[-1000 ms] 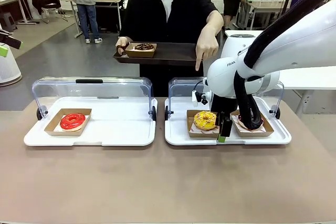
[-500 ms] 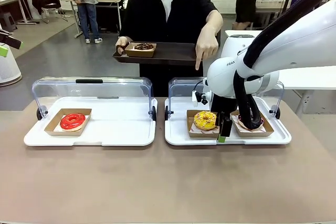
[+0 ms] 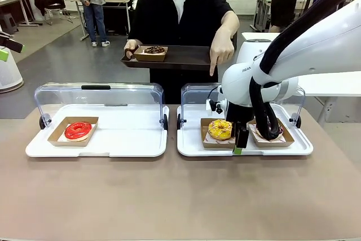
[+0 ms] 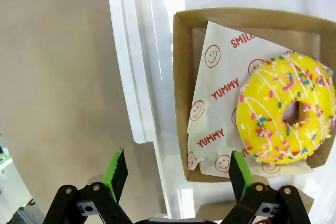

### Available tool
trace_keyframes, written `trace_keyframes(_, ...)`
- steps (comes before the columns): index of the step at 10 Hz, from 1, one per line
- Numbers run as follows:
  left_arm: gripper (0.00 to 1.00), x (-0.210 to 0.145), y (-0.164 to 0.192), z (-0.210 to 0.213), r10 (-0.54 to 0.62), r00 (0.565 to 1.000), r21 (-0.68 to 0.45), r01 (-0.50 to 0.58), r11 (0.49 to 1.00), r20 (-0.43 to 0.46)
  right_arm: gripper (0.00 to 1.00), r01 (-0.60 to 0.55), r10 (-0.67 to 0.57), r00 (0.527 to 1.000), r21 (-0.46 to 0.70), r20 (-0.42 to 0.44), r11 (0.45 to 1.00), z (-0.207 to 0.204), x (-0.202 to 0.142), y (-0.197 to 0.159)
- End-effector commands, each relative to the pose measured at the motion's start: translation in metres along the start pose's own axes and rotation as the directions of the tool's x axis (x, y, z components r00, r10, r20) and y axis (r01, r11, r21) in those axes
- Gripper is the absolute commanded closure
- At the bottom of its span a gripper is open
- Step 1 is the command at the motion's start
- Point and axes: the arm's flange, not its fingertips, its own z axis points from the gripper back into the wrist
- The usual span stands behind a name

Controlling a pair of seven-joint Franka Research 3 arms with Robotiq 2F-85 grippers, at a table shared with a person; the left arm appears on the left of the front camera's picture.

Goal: Provide the desired donut to the person.
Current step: Pick up and lift the Paper togo box containing the Donut pointed at by the person.

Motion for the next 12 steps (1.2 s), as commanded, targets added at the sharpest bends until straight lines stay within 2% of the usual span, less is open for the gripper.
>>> trace_keyframes(1, 0.0, 0.0005, -0.002, 0.0007, 0.01, 1.0, 0.001, -0.01, 1.0, 0.001, 0.0, -0.029, 0.029, 0.999, 0.007, -0.024, 1.0, 0.0006, 0.0011, -0.0067)
trace_keyframes(2, 0.0, 0.0005, -0.002, 0.0007, 0.01, 1.0, 0.001, -0.01, 1.0, 0.001, 0.6, -0.036, 0.036, 0.999, 0.008, -0.026, 0.999, -0.0004, 0.0011, -0.007)
trace_keyframes(3, 0.0, 0.0005, -0.002, 0.0007, 0.01, 1.0, 0.001, -0.01, 1.0, 0.001, 0.6, -0.037, 0.037, 0.999, 0.013, -0.029, 0.999, -0.001, 0.0011, -0.0069)
trace_keyframes(4, 0.0, 0.0005, -0.002, 0.0007, 0.01, 1.0, 0.001, -0.01, 1.0, 0.001, 1.0, -0.039, 0.039, 0.999, 0.015, -0.03, 0.999, -0.0016, 0.0015, -0.0068)
trace_keyframes(5, 0.0, 0.0005, -0.002, 0.0007, 0.01, 1.0, 0.001, -0.01, 1.0, 0.001, 0.63, -0.039, 0.039, 0.999, 0.015, -0.028, 0.999, -0.0019, 0.0015, -0.0069)
trace_keyframes(6, 0.0, 0.0005, -0.002, 0.0007, 0.01, 1.0, 0.001, -0.01, 1.0, 0.001, 1.0, -0.039, 0.04, 0.999, 0.014, -0.028, 0.999, -0.0022, 0.0016, -0.0068)
trace_keyframes(12, 0.0, 0.0005, -0.002, 0.0007, 0.01, 1.0, 0.001, -0.01, 1.0, 0.001, 1.0, -0.04, 0.04, 0.999, 0.014, -0.025, 0.999, -0.004, 0.002, -0.0087)
